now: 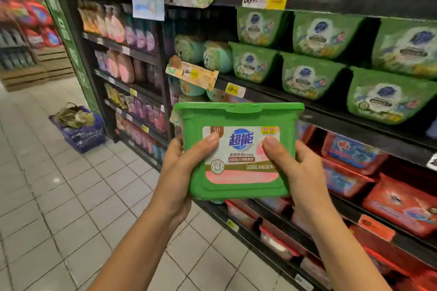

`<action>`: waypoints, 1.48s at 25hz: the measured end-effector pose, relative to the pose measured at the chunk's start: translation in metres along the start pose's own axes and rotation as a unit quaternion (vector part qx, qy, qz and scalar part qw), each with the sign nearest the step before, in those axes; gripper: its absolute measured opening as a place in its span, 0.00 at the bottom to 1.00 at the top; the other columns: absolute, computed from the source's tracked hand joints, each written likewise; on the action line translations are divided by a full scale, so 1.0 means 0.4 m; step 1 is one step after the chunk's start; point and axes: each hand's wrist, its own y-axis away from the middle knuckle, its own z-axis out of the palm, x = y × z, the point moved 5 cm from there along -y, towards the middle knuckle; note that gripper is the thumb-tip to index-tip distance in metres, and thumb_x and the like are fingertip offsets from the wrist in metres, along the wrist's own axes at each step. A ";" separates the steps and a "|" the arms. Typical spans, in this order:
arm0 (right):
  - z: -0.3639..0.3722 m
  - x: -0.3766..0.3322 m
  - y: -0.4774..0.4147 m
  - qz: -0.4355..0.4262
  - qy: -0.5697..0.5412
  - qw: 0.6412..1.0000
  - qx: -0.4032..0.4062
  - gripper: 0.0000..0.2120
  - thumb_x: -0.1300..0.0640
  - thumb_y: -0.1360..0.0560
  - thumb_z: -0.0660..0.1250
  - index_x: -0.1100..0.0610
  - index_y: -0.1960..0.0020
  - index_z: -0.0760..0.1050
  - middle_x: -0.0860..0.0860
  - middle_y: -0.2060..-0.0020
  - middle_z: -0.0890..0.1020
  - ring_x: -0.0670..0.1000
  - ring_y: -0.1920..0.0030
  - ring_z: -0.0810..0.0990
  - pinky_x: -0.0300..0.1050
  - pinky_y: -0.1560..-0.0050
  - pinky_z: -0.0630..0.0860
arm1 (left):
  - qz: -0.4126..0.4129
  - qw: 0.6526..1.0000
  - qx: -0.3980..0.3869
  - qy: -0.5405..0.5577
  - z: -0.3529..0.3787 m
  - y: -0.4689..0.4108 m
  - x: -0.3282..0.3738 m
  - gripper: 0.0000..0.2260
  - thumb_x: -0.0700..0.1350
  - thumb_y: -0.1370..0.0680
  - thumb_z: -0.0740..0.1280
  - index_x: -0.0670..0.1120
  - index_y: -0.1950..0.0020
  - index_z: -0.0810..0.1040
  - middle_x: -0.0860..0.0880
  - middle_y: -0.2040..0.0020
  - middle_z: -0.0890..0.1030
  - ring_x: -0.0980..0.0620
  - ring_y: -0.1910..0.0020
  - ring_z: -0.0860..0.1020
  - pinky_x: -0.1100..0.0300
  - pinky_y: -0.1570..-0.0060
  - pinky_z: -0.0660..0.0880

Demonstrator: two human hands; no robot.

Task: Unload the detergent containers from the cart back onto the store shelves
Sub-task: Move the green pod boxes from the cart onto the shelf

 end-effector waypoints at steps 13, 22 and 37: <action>0.176 -0.226 -0.415 -0.188 0.058 0.965 0.174 0.26 0.39 0.39 0.73 0.54 0.48 0.81 0.49 0.56 0.87 0.49 0.57 0.86 0.39 0.64 0.80 | 0.050 0.970 -0.237 -0.017 0.083 -0.572 0.313 0.32 0.49 0.35 0.74 0.43 0.33 0.71 0.41 0.42 0.82 0.39 0.47 0.82 0.47 0.54 0.82; 0.092 -0.452 -0.659 -0.287 0.115 0.928 0.208 0.22 0.42 0.34 0.72 0.55 0.46 0.79 0.50 0.53 0.86 0.51 0.53 0.86 0.49 0.55 0.83 | 0.157 0.920 -0.352 -0.077 0.332 -0.842 0.464 0.17 0.51 0.28 0.71 0.45 0.42 0.81 0.46 0.50 0.86 0.49 0.54 0.85 0.61 0.62 0.80; -0.064 -0.559 -1.004 -0.230 0.211 0.929 0.200 0.10 0.51 0.27 0.71 0.50 0.46 0.79 0.44 0.55 0.86 0.43 0.55 0.85 0.33 0.61 0.78 | 0.170 0.905 -0.354 -0.163 0.556 -1.184 0.476 0.18 0.48 0.22 0.67 0.46 0.33 0.73 0.48 0.41 0.82 0.51 0.48 0.83 0.55 0.53 0.81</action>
